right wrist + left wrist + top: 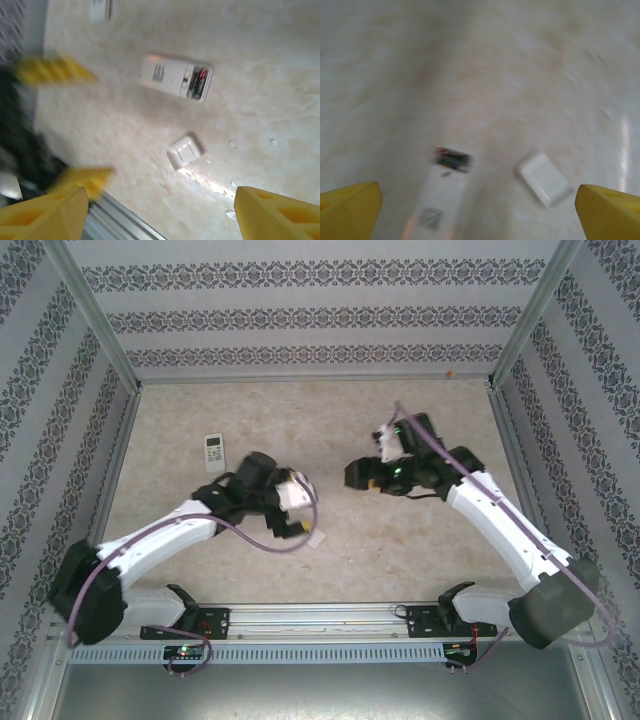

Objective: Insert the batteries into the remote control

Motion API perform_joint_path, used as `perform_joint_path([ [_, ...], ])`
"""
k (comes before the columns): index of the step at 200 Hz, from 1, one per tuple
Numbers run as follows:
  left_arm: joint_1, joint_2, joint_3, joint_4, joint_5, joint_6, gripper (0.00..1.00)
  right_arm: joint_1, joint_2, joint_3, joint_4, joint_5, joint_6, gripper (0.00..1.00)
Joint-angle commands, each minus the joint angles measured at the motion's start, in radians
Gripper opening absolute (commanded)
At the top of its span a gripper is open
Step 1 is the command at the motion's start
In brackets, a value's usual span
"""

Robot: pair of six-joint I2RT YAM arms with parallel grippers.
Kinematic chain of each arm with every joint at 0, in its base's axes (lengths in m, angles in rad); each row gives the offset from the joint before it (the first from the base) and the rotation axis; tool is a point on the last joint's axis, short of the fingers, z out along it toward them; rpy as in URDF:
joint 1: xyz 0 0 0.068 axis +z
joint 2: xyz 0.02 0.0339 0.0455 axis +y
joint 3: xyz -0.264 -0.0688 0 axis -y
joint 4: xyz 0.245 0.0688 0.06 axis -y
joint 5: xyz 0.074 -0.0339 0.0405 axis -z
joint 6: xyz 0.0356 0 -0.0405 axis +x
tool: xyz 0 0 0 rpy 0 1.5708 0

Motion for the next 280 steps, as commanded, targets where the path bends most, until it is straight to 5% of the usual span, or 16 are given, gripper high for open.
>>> perform_joint_path([
  [1, 0.189, -0.105, -0.03, 0.082, -0.02, -0.523, 1.0, 0.14, 0.117, -0.034, -0.003, 0.252, -0.084, 0.77],
  [22, 0.336, -0.155, -0.042, 0.039, 0.057, -0.748, 1.0, 0.297, 0.278, 0.008, -0.035, 0.427, -0.122, 0.8],
  [63, 0.464, -0.122, -0.12, 0.055, 0.255, -0.997, 1.0, 0.426, 0.545, 0.109, -0.034, 0.437, -0.225, 0.93],
  [116, 0.491, -0.12, -0.147, 0.075, 0.271, -1.01, 1.0, 0.468, 0.679, 0.181, -0.034, 0.481, -0.266, 0.98],
  [141, 0.497, -0.108, -0.147, 0.063, 0.274, -1.029, 1.0, 0.468, 0.719, 0.199, -0.031, 0.469, -0.272, 0.87],
  [190, 0.529, -0.116, -0.143, 0.018, 0.303, -1.073, 1.0, 0.464, 0.709, 0.197, -0.031, 0.441, -0.27, 0.58],
  [249, 0.542, -0.092, -0.059, -0.012, 0.514, -1.142, 1.0, 0.351, 0.384, 0.186, 0.085, 0.351, -0.219, 0.55],
  [280, 0.479, -0.059, 0.034, -0.087, 0.64, -1.048, 0.98, 0.343, 0.281, 0.19, 0.194, 0.264, -0.29, 0.55],
])
